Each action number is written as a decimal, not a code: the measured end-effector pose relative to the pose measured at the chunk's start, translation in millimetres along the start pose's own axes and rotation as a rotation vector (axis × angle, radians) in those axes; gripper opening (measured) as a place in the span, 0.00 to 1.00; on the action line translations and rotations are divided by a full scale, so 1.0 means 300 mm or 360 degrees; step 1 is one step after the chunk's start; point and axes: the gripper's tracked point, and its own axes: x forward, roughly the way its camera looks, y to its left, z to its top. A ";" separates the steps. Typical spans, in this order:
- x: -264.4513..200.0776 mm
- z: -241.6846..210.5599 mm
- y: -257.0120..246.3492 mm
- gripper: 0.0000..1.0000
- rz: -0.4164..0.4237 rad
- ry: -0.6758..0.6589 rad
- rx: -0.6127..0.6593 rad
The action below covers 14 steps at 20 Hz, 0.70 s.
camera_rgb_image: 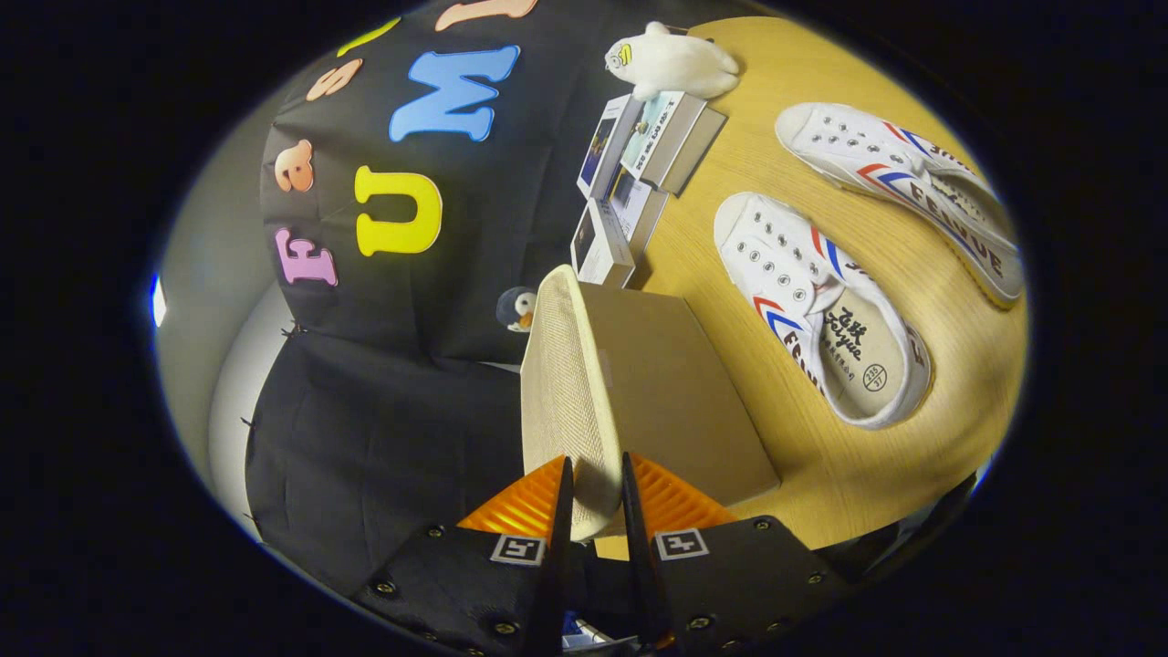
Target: Open the storage box then place both shoes into the box .Put the left shoe in first, then the right shoe, with the right side of both shoes facing outward in a uniform manner.
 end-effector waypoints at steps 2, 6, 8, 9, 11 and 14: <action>0.021 0.011 0.035 0.03 0.0040 -0.0061 0.0043; -0.001 -0.002 0.111 0.00 0.0069 -0.0015 -0.0043; -0.009 -0.002 0.178 0.00 0.0115 -0.0011 -0.0065; -0.015 -0.003 0.212 0.00 0.0134 -0.0009 -0.0082; -0.020 -0.012 0.277 0.00 0.0161 -0.0010 -0.0127; -0.016 -0.040 0.374 0.00 0.0189 -0.0004 -0.0217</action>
